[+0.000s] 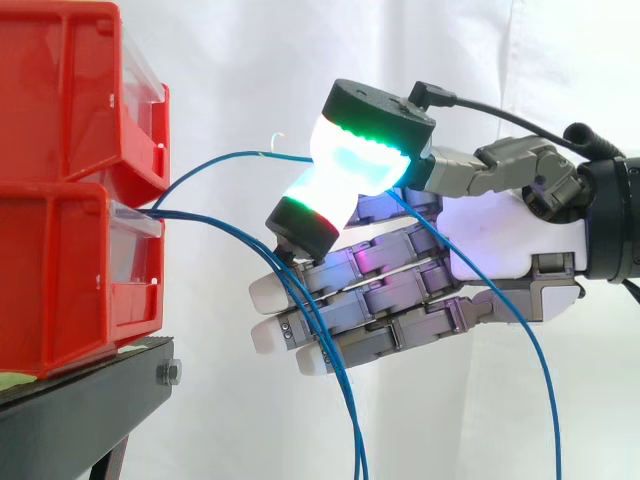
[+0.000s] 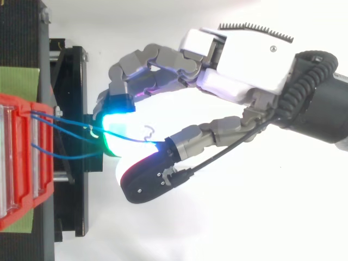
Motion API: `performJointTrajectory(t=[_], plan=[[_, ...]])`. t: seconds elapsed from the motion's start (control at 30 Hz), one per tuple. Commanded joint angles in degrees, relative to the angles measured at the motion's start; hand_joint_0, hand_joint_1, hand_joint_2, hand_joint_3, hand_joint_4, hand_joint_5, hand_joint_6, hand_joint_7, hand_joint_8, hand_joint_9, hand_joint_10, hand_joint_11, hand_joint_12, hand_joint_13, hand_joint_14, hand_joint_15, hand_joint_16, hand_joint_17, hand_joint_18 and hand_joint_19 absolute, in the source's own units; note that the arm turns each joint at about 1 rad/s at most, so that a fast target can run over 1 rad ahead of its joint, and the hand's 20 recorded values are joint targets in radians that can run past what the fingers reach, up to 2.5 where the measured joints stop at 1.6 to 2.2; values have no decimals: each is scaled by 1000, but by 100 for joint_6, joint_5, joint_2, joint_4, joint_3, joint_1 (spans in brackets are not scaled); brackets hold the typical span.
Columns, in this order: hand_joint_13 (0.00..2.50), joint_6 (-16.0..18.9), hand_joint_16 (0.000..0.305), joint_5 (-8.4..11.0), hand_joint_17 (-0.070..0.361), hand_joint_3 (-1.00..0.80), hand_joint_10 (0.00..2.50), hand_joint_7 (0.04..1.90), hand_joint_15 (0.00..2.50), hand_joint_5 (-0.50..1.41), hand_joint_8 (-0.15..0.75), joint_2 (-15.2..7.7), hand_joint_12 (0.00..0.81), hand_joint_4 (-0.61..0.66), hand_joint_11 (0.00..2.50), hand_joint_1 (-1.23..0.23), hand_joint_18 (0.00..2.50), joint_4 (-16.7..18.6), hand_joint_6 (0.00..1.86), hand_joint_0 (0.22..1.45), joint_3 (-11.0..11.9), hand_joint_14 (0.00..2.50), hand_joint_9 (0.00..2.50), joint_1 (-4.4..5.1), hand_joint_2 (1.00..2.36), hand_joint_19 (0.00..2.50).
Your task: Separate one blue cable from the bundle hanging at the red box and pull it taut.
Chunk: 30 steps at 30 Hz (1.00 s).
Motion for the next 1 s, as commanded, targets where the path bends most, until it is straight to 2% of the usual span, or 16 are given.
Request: performJointTrajectory(t=[0.0, 0.2, 0.4, 0.6, 0.77, 0.87, 0.97], plan=[[495, 7, 35, 1, 79, -500, 16, 1127, 161, -208, 310, 5, 325, 149, 481, -816, 372, 1, 889, 553, 1, 6, 756, 4, 1000, 124], [486, -2, 39, 1, 89, -500, 13, 1076, 158, -208, 331, -4, 348, 173, 479, -709, 368, 1, 862, 493, -8, 6, 756, 4, 1000, 124], [480, -2, 41, 1, 93, -500, 15, 1051, 158, -208, 340, -4, 355, 182, 485, -677, 365, -8, 848, 474, -8, 6, 752, 4, 1000, 121], [472, 7, 35, 1, 79, -500, 14, 1116, 156, -202, 321, -4, 322, 152, 486, -611, 343, -8, 848, 591, -16, 6, 771, 4, 1000, 139], [476, 7, 35, 18, 78, -348, 16, 1164, 161, -203, 322, -4, 319, 133, 496, -654, 346, -8, 858, 605, -16, 6, 777, 12, 1012, 133], [475, 24, 35, 62, 78, -247, 17, 1253, 160, -205, 324, -4, 321, 136, 505, -720, 347, 1, 856, 603, -16, 7, 775, 12, 1017, 132], [476, 86, 35, 71, 78, -181, 17, 1222, 160, -212, 323, -4, 321, 113, 514, -737, 348, 1, 886, 603, -16, 7, 776, 12, 1020, 128]])
